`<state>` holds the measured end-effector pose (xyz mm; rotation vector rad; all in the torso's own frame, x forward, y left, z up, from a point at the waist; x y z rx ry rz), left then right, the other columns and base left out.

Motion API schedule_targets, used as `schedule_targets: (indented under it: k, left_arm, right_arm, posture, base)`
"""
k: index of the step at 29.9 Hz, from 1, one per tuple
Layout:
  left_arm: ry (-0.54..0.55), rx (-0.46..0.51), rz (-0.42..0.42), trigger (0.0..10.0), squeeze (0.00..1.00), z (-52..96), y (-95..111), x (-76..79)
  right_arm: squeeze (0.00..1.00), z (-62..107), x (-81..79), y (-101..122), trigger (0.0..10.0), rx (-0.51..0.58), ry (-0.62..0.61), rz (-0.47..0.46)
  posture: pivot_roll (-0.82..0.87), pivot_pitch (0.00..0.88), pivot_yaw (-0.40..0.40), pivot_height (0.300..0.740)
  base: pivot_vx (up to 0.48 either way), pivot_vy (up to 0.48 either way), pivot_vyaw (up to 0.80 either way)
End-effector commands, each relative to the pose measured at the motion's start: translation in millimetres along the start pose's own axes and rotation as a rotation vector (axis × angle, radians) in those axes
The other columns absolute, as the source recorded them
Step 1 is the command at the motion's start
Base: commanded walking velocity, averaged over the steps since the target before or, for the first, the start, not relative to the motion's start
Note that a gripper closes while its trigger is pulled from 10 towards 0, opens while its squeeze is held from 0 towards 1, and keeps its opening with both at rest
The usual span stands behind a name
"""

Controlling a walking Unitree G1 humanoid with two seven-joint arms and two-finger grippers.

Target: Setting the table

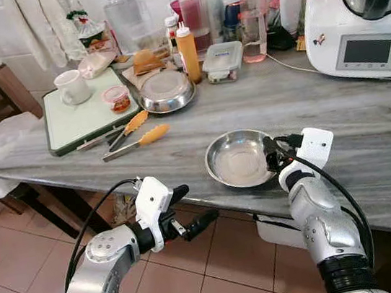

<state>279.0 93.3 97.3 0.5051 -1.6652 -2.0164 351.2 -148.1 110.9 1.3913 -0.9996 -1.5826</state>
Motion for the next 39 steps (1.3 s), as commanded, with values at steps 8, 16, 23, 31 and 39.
schedule_targets:
  k: [8,16,23,31,39]
  left_arm:
    - [0.015,-0.003,-0.014,10.0,0.00,1.2,1.0,-3.6]
    - [0.072,0.033,-0.003,10.0,0.00,1.2,5.9,-8.6]
    - [0.090,0.050,-0.004,10.0,0.00,-0.1,7.6,-7.1]
    - [0.184,0.087,-0.018,10.0,0.00,2.1,11.8,-15.8]
    - [0.513,0.121,-0.125,10.0,0.00,28.4,16.6,-52.6]
  right_arm:
    - [1.00,3.7,-17.7,22.0,10.0,0.108,0.073,0.034]
    - [1.00,27.7,-26.3,54.6,10.0,0.261,0.151,0.246]
    - [0.00,49.1,0.1,67.1,10.0,0.308,0.072,0.370]
    - [0.00,62.7,18.4,56.6,10.0,0.242,0.023,0.392]
    - [0.00,69.2,24.5,40.3,10.0,0.178,0.013,0.404]
  posture:
    - [-0.01,0.000,0.132,0.740]
    - [-0.01,0.000,0.122,0.740]
    - [-0.03,0.000,0.111,0.740]
    - [-0.04,0.000,0.109,0.740]
    - [-0.04,0.000,0.080,0.740]
  base:
    - [0.000,0.000,0.00]
    - [0.000,0.000,0.00]
    - [0.000,0.000,0.00]
    - [0.000,0.000,0.00]
    - [0.000,0.000,0.00]
Point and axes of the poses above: a point about 5 cm out from each wrist's last joint towards the gripper, its own z axis pointing back from the gripper into the wrist, its own y axis along the axis of the wrist's last joint, x = y × z, the point moved 3 cm from there along -z, pointing out of the wrist towards the gripper, and after that the axes turned 7 degrees about -z, right-handed, at the moved point
